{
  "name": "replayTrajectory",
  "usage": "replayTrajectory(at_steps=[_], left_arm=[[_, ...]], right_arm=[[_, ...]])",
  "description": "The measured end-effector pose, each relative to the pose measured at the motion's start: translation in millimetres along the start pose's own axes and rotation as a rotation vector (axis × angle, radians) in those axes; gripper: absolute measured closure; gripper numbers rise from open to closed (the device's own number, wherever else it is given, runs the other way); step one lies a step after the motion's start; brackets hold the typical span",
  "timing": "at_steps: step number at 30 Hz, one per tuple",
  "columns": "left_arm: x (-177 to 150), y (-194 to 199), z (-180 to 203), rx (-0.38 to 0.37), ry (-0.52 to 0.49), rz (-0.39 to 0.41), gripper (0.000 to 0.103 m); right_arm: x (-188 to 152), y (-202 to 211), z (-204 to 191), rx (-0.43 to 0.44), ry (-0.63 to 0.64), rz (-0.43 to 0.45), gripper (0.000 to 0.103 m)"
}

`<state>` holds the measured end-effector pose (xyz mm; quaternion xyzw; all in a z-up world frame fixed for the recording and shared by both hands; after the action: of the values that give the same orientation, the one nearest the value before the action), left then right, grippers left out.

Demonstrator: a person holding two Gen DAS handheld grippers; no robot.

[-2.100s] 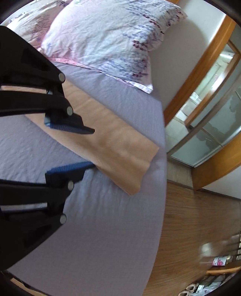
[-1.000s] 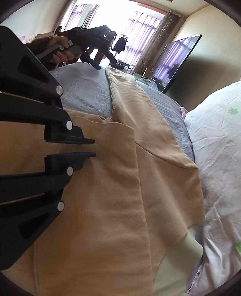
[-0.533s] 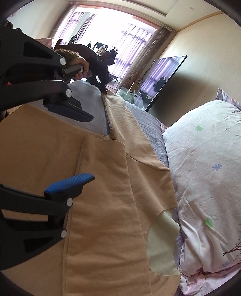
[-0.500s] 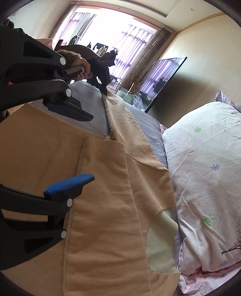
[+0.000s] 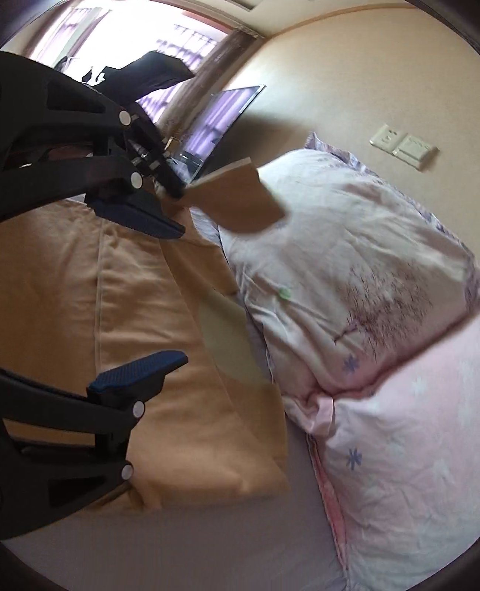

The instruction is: Fold small clothes

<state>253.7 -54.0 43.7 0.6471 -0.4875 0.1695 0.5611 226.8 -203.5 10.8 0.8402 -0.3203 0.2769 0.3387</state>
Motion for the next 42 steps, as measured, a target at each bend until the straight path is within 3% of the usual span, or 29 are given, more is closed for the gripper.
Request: replayTrajectory(at_steps=[2,3,4,5,6,7,10,16,17,18,19,21,24,26,28,29,32,34,36,37,38,40,42], left_arm=[[-23,-15,67,0.053,-0.264,-0.020,0.083],[-34,-13,85,0.060,-0.334,-0.004,0.082],[-43,-4,94,0.043,-0.359,0.017,0.073],[-49,7,95,0.017,-0.346,0.031,0.064],[-54,19,91,-0.003,-0.318,0.047,0.048],[-57,32,83,-0.018,-0.280,0.065,0.041],[-71,58,51,-0.030,-0.172,0.052,0.040],[-113,78,-8,0.013,0.052,-0.039,0.034],[-121,79,-14,0.011,0.087,-0.054,0.033],[-127,79,-20,0.009,0.120,-0.067,0.033],[-132,79,-25,0.010,0.147,-0.077,0.032],[-139,78,-35,0.016,0.190,-0.086,0.032],[-143,83,-46,0.015,0.244,-0.072,0.030],[-143,87,-52,0.011,0.272,-0.061,0.029],[-144,90,-54,0.007,0.286,-0.053,0.028],[-144,91,-55,0.004,0.290,-0.050,0.028],[-148,99,-57,-0.017,0.316,-0.042,0.028],[-153,113,-61,-0.062,0.353,-0.024,0.028],[-163,133,-67,-0.120,0.391,-0.002,0.025],[-170,143,-69,-0.157,0.406,0.006,0.020],[-178,153,-72,-0.193,0.421,0.015,0.018],[-199,175,-77,-0.242,0.443,0.025,0.014],[-223,190,-80,-0.268,0.467,0.007,0.013]], right_arm=[[1,0,22,-0.036,-0.048,-0.005,0.039],[0,-1,34,-0.049,-0.076,-0.019,0.039],[-3,-2,41,-0.051,-0.096,-0.040,0.039],[-6,-4,47,-0.051,-0.103,-0.060,0.043],[-8,-6,49,-0.061,-0.100,-0.070,0.047],[-9,-6,51,-0.075,-0.092,-0.079,0.052],[-12,-20,50,-0.079,-0.071,-0.119,0.061],[-31,-78,52,-0.157,-0.015,-0.225,0.062],[-37,-89,54,-0.179,-0.002,-0.249,0.066],[-37,-91,53,-0.193,0.025,-0.227,0.072],[-37,-92,50,-0.203,0.057,-0.218,0.099],[-36,-89,40,-0.171,0.078,-0.191,0.099],[-12,-51,23,-0.183,0.141,-0.027,0.099],[7,-14,21,-0.227,0.147,0.101,0.099],[16,6,29,-0.303,0.151,0.158,0.099],[14,10,40,-0.352,0.153,0.155,0.099],[-21,-7,86,-0.495,0.104,-0.018,0.098],[-42,-4,102,-0.452,0.017,-0.079,0.097],[-53,22,89,-0.367,0.024,-0.045,0.091],[-59,35,80,-0.317,0.038,-0.034,0.082],[-71,54,67,-0.228,0.056,-0.027,0.063],[-100,84,48,-0.092,0.088,-0.039,0.037],[-136,121,37,0.039,0.115,-0.074,0.036]])
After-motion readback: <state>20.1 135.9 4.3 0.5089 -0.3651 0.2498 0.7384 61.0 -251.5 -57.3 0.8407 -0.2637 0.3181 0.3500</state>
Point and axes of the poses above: each gripper's, at about its wrist camera, not at the fingertips, and y roughly against the way its jaws point, z to its right, x to its top, the point moved 8 cm from there along -y, roughly the way its jaws point, and after that the axes turned 5 degrees about z, right-handed, at the moved point
